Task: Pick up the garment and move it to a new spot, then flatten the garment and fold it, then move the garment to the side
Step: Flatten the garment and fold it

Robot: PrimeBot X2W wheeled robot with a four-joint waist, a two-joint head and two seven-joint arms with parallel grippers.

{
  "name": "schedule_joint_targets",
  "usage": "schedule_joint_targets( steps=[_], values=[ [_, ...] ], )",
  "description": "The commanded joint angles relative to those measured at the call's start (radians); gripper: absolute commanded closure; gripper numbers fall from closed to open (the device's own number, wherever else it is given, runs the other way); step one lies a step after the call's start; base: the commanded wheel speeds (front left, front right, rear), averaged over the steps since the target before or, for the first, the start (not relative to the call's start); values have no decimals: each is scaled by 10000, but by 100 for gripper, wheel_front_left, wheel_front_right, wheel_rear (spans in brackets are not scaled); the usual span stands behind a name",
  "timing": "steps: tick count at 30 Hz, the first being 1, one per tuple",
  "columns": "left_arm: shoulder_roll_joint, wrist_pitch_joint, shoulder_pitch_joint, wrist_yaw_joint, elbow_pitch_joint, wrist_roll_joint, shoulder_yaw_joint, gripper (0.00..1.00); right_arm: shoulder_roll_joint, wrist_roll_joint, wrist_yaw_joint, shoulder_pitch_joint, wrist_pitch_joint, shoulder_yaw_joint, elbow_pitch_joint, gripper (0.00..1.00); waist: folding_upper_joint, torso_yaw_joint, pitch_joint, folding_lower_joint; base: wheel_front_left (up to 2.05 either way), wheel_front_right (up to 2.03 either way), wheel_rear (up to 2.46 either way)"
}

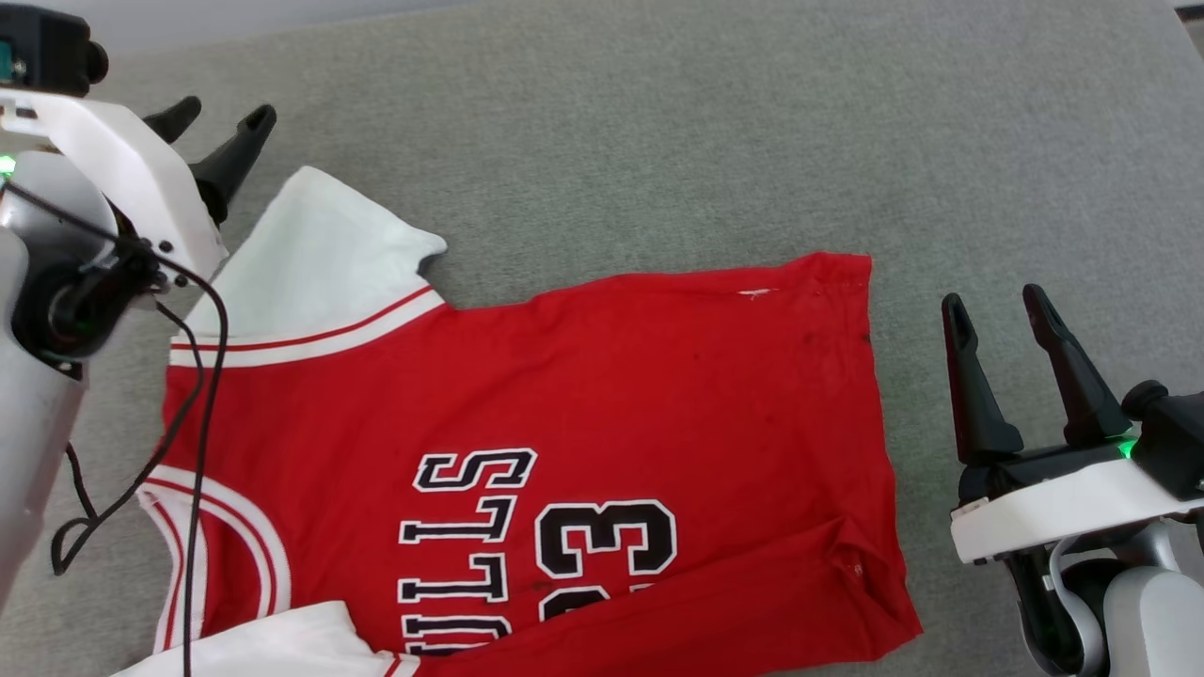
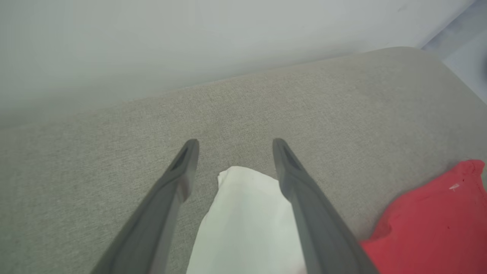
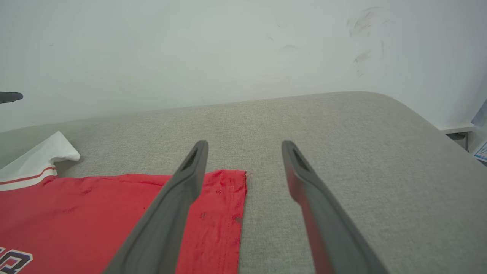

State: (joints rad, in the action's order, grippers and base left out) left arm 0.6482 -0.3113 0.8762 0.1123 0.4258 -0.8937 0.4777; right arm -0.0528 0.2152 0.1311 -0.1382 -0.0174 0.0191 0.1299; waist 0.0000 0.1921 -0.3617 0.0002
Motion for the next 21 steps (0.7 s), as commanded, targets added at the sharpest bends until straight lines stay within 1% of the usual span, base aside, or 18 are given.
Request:
schedule_joint_targets(
  steps=[1, 4, 10, 17, 18, 19, 20, 21],
  values=[
    [89, -756, 360, 74, 376, -174, 245, 0, 34, 187, -8, -164, -112, -45, -64, 0, 0, 287, -275, -2, 0, 0, 0],
    [233, -1833, 793, 99, 1104, -392, 466, 0, 36, 328, -8, -204, -217, -98, -145, 0, 0, 489, -514, -2, 0, 0, 0],
    [122, -3181, 1219, 138, 2161, -819, 740, 0, 37, 601, -8, -248, -394, -165, -414, 0, 0, 751, -978, -2, 0, 0, 0],
    [-58, -4679, 824, 156, 3118, -1101, 1408, 0, 37, 900, -8, -348, -579, -255, -697, 0, 0, 940, -1251, -2, 0, 0, 0],
    [-111, -4882, 719, 152, 3260, -1177, 1473, 31, 37, 967, -8, -361, -575, -267, -740, 0, 0, 949, -1265, -2, 0, 0, 0],
    [-167, -5120, 632, 151, 3386, -1208, 1557, 70, 35, 968, -8, -381, -585, -265, -757, 0, 0, 953, -1279, -2, 0, 0, 0],
    [-202, -5264, 592, 145, 3475, -1221, 1624, 100, 37, 998, -8, -398, -578, -264, -783, 0, 0, 954, -1294, -2, 0, 0, 0],
    [-202, -5264, 592, 145, 3475, -1221, 1624, 100, 37, 998, -8, -398, -578, -264, -783, 0, 0, 954, -1294, -2, 0, 0, 0]
  ],
)
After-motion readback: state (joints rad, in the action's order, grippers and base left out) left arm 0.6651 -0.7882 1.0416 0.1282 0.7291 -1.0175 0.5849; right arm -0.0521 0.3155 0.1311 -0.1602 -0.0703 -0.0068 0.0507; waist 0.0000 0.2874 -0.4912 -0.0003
